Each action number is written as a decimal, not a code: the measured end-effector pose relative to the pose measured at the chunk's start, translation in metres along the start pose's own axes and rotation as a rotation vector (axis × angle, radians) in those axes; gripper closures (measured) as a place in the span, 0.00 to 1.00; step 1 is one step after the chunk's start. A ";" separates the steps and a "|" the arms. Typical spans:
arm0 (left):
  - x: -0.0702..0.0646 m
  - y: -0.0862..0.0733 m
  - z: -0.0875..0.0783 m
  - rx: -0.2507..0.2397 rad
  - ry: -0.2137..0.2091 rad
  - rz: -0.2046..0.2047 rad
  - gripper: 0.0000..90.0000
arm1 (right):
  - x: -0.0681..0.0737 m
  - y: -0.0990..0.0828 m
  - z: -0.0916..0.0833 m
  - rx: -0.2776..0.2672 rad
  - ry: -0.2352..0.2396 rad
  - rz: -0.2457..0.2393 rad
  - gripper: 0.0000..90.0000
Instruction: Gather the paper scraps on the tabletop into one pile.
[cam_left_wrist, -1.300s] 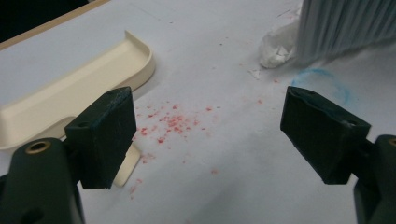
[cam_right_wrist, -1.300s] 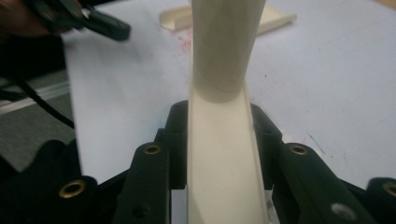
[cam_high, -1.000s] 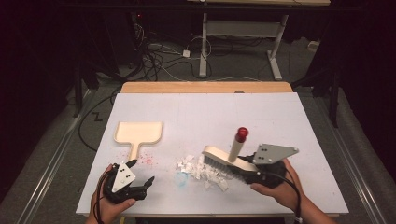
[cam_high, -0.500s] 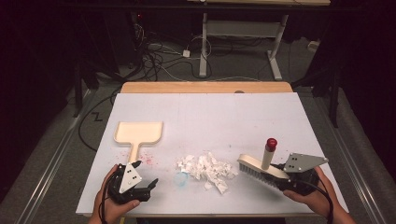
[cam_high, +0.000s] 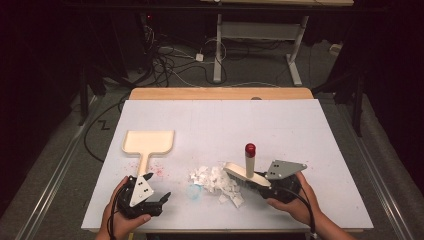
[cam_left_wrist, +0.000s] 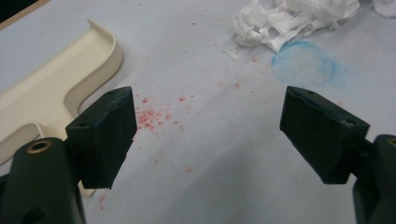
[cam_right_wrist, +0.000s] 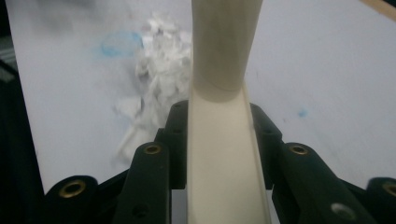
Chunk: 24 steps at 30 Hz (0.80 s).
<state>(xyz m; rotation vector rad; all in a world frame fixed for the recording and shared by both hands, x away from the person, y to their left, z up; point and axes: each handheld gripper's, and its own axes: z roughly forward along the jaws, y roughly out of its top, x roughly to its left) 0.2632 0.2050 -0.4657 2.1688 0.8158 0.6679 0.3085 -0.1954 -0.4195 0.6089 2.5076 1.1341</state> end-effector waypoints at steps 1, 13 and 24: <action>0.000 0.000 0.000 0.000 0.000 0.000 0.20 | 0.000 0.000 0.000 0.000 0.000 0.000 0.75; 0.000 -0.001 -0.003 -0.004 0.001 0.001 0.20 | 0.002 0.010 -0.017 -0.030 -0.071 0.038 0.75; 0.000 0.000 0.000 0.001 -0.001 0.003 0.20 | -0.020 0.005 -0.031 -0.077 -0.165 0.103 0.75</action>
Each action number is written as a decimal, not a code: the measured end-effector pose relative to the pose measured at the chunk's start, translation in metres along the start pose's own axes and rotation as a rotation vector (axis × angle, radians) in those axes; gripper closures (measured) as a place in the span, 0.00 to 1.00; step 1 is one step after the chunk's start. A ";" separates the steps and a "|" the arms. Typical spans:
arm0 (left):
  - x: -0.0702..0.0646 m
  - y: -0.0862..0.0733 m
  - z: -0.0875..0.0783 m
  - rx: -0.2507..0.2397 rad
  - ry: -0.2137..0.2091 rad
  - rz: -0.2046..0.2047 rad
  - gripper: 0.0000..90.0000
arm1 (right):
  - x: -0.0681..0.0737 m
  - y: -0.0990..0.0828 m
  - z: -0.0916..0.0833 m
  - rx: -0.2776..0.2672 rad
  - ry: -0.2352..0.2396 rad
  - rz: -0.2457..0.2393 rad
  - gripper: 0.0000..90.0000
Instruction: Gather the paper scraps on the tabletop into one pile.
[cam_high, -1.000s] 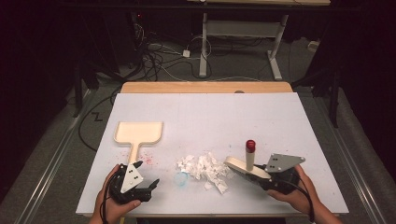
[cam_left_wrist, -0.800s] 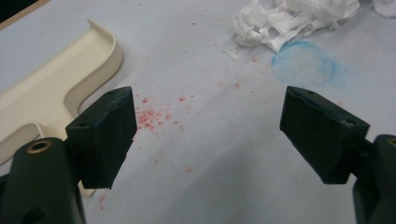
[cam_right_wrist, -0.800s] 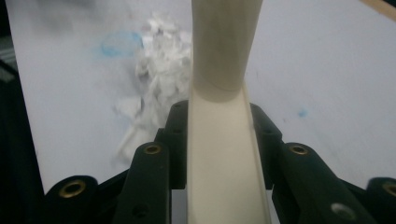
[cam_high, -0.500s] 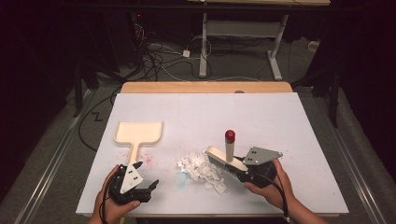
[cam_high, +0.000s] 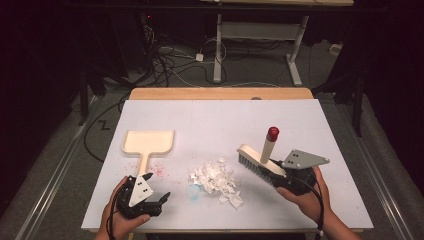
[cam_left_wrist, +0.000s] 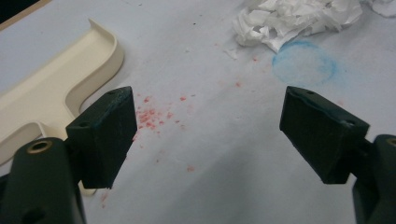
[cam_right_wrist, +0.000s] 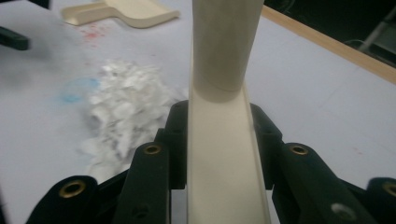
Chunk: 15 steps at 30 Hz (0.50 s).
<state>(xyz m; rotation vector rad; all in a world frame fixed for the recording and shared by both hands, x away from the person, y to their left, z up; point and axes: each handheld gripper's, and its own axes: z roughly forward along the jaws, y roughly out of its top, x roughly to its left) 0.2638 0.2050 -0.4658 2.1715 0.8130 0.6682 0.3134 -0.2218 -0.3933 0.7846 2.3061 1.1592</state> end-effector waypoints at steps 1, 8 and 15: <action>0.000 0.000 0.000 0.001 -0.001 0.003 0.20 | -0.002 0.001 0.007 0.008 -0.054 -0.009 0.75; -0.001 0.001 0.001 0.004 -0.004 0.005 0.20 | -0.004 0.005 0.067 0.060 -0.173 -0.036 0.75; 0.000 -0.002 0.000 0.009 -0.013 -0.013 0.20 | 0.029 0.014 0.092 0.071 -0.068 -0.099 0.75</action>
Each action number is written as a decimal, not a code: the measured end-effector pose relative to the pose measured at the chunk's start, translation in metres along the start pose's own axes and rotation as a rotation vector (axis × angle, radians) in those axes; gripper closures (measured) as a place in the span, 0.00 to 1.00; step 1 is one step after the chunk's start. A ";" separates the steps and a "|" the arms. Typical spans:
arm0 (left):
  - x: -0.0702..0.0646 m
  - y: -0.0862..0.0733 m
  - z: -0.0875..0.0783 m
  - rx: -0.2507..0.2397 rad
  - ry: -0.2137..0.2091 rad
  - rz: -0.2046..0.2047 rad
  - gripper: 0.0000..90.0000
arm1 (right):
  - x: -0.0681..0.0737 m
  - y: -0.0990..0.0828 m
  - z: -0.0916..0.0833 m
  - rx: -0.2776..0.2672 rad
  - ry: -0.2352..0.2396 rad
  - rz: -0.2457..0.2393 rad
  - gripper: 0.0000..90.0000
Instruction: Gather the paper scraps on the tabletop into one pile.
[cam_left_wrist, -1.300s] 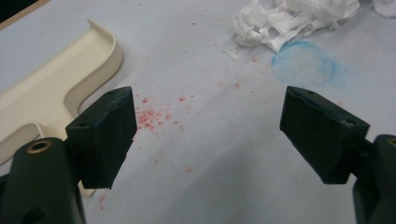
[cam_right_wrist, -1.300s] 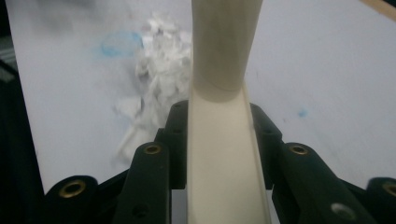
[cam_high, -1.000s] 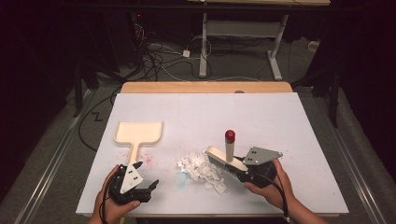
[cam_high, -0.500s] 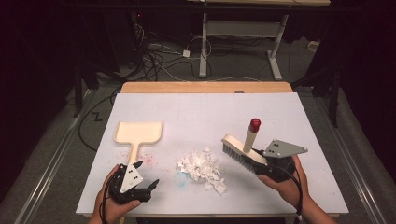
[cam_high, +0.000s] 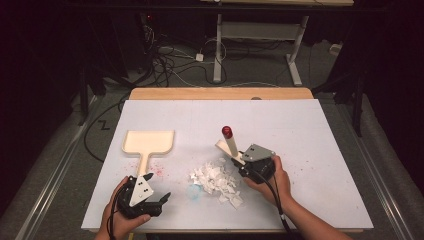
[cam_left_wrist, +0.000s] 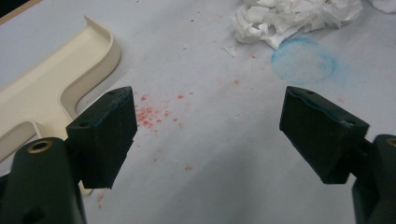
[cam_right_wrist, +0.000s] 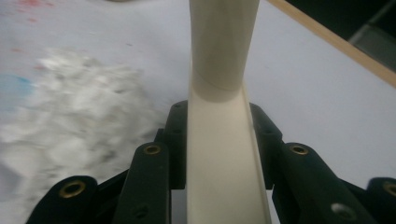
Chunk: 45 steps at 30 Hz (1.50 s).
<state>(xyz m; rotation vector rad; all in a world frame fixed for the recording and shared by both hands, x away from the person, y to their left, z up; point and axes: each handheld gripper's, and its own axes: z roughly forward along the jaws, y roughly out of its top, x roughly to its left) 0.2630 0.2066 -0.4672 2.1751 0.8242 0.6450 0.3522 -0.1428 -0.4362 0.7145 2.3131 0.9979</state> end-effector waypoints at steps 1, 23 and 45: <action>0.000 0.000 0.000 -0.001 0.001 -0.001 0.20 | 0.005 0.002 -0.001 -0.002 0.020 -0.010 0.75; -0.003 0.003 -0.001 0.000 0.010 0.023 0.20 | -0.021 -0.038 -0.132 -0.069 0.229 -0.056 0.75; -0.003 0.003 0.003 0.012 -0.010 0.011 0.21 | 0.007 -0.029 -0.069 -0.037 0.342 -0.145 0.75</action>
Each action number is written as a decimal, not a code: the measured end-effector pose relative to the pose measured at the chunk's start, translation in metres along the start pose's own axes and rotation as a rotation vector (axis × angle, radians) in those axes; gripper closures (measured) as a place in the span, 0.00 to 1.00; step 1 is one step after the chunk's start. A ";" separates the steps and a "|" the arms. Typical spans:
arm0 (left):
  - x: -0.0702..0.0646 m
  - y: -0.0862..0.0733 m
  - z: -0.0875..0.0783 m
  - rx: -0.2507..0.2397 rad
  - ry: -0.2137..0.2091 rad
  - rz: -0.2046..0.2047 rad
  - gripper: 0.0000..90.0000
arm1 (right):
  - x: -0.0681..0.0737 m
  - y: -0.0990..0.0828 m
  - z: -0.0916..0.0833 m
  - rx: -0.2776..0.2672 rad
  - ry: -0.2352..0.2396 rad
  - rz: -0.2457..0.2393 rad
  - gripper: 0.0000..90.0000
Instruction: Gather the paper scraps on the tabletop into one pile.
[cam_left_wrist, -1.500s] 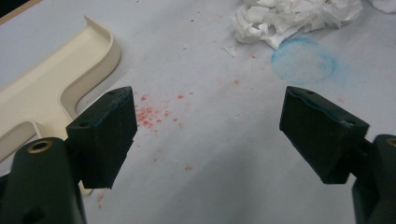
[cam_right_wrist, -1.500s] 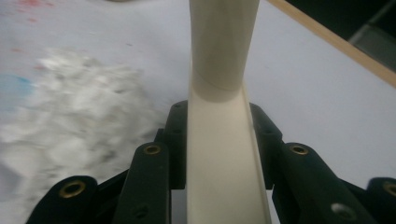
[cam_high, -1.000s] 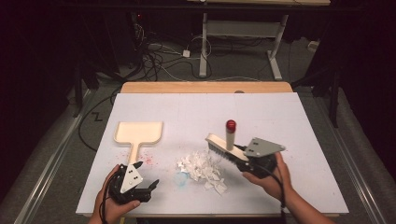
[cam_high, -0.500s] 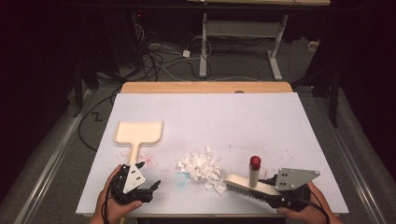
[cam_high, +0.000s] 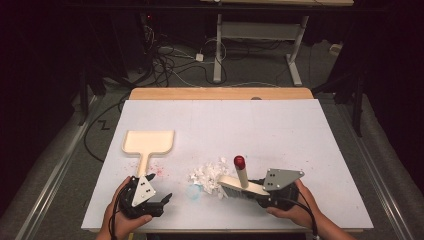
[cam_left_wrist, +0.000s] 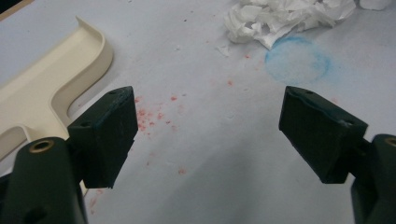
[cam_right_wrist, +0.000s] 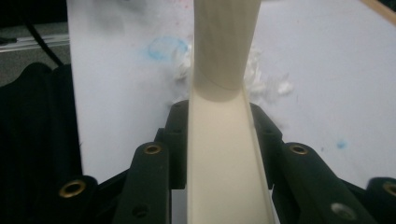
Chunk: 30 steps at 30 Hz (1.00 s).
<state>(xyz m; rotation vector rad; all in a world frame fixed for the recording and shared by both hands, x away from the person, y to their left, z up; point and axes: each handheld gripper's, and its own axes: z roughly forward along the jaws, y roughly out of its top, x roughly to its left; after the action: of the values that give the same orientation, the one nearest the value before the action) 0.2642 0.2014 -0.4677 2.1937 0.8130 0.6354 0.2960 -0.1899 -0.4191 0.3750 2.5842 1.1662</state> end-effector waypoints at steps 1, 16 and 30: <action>0.001 0.000 0.000 -0.002 0.004 0.013 0.21 | -0.001 0.004 0.003 -0.007 -0.007 -0.005 0.75; 0.000 0.000 -0.002 -0.008 0.010 0.012 0.21 | 0.003 0.009 -0.028 -0.060 -0.064 -0.018 0.75; 0.000 0.001 0.002 0.004 0.005 0.015 0.21 | -0.027 0.020 -0.007 -0.124 -0.351 0.108 0.75</action>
<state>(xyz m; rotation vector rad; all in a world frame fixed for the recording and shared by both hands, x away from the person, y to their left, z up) 0.2652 0.2000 -0.4683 2.2044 0.8015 0.6474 0.3205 -0.1911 -0.3956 0.6362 2.2025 1.1697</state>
